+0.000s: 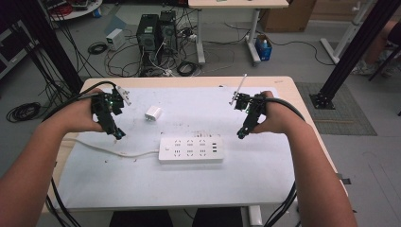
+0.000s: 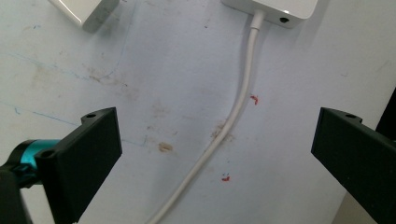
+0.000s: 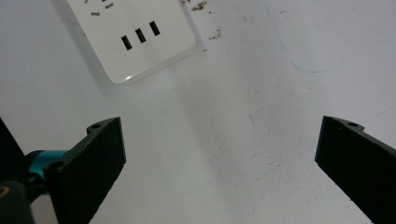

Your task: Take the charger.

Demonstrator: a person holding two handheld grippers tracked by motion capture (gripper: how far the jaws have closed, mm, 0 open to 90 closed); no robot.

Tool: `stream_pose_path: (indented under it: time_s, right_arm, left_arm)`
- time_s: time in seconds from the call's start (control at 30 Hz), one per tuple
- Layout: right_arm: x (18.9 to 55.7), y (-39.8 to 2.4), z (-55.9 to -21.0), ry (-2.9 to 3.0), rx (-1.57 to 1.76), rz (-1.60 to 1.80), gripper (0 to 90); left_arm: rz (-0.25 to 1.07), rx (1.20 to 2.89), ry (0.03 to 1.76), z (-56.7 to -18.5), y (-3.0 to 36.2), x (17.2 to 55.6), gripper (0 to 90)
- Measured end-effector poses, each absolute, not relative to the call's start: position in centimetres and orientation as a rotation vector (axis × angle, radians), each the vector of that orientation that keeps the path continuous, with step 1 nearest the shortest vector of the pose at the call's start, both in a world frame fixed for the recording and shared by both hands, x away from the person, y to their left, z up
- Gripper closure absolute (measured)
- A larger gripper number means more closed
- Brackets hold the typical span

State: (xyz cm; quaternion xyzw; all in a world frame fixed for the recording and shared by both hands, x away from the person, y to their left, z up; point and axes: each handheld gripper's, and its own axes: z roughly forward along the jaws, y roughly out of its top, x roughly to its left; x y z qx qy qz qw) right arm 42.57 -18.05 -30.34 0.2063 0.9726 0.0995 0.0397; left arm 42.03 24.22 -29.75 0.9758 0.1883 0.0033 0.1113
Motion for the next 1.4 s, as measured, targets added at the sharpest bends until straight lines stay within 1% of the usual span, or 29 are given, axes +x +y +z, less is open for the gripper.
stream_pose_path:
  time_s: [0.13,0.27,0.5,0.6,0.9,1.07,1.17,1.3,1.4]
  right_arm:
    - [42.6,-18.1,-30.3,2.988,0.643,0.302,1.1]
    - [42.8,-18.4,-30.5,2.991,0.644,0.302,1.1]
    - [42.6,-18.5,-30.8,2.983,0.665,0.270,1.1]
    - [42.6,-18.4,-30.8,2.974,0.666,0.281,1.1]
    - [42.2,-18.2,-31.0,2.969,0.651,0.279,1.1]
    - [42.2,-18.5,-30.9,2.961,0.669,0.273,1.1]
    - [42.3,-18.6,-30.9,2.952,0.675,0.280,1.1]
    - [42.3,-18.6,-31.0,2.950,0.672,0.274,1.1]
    - [42.4,-18.5,-30.9,2.944,0.670,0.276,1.1]
  left_arm:
    - [0.019,2.845,0.622,-30.1,24.1,42.6,1.7]
    - [0.001,2.849,0.627,-30.5,23.9,42.9,1.7]
    - [0.072,2.810,0.717,-30.9,23.5,43.7,1.7]
    - [0.108,2.778,0.797,-31.3,23.4,44.3,1.7]
    - [0.076,2.671,0.999,-33.2,23.0,46.5,1.7]
    - [0.120,2.628,1.102,-34.3,22.3,47.5,1.7]
    - [0.105,2.587,1.148,-34.8,22.1,48.1,1.7]
    - [0.096,2.543,1.192,-35.5,21.8,48.8,1.7]
    - [0.131,2.560,1.182,-36.0,21.2,49.0,1.7]
